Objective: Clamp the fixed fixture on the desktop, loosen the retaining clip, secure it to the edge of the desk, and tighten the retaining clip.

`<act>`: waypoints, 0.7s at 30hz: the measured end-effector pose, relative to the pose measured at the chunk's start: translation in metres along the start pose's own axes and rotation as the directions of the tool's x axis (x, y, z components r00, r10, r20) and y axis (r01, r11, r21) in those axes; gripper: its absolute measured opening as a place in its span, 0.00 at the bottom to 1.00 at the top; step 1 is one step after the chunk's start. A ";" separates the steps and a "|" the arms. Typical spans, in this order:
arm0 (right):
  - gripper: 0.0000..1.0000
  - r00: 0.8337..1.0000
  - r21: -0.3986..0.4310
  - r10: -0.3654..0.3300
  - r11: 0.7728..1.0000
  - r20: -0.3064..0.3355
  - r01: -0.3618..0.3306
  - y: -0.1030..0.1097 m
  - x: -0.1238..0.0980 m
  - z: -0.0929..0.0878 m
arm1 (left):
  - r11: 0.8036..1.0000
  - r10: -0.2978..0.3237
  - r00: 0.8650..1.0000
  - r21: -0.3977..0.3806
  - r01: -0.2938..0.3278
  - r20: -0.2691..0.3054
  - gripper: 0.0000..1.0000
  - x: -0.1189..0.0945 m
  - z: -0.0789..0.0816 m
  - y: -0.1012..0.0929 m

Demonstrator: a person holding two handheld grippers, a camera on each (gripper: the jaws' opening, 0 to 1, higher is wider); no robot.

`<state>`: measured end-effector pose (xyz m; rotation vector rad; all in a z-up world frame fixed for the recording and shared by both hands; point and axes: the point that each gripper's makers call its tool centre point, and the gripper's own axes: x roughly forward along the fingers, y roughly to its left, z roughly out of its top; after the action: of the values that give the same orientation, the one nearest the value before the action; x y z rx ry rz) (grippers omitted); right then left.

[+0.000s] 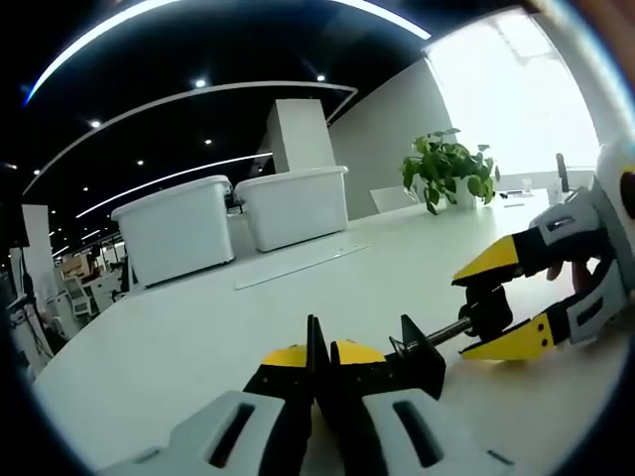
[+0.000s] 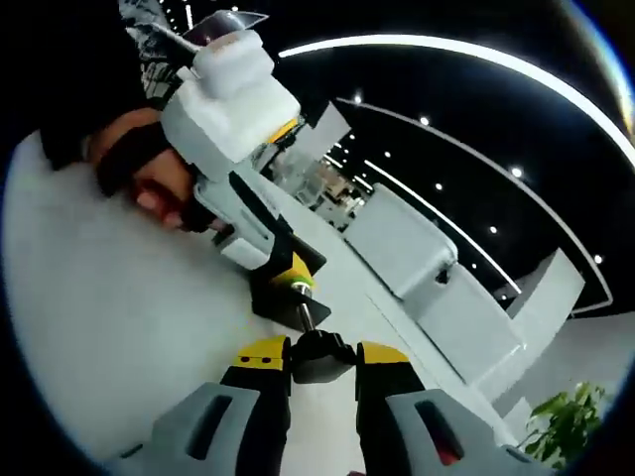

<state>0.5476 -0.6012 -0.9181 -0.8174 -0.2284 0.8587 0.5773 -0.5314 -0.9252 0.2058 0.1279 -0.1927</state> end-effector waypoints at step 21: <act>0.32 0.983 0.876 0.182 0.476 -0.012 -0.077 -0.006 -0.001 -0.022 | 1.000 0.000 1.000 -0.002 0.000 0.001 0.07 -0.002 0.003 0.000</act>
<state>0.5612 -0.6164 -0.9290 0.1219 0.3837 0.9245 0.5753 -0.5313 -0.9221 0.2042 0.1275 -0.1928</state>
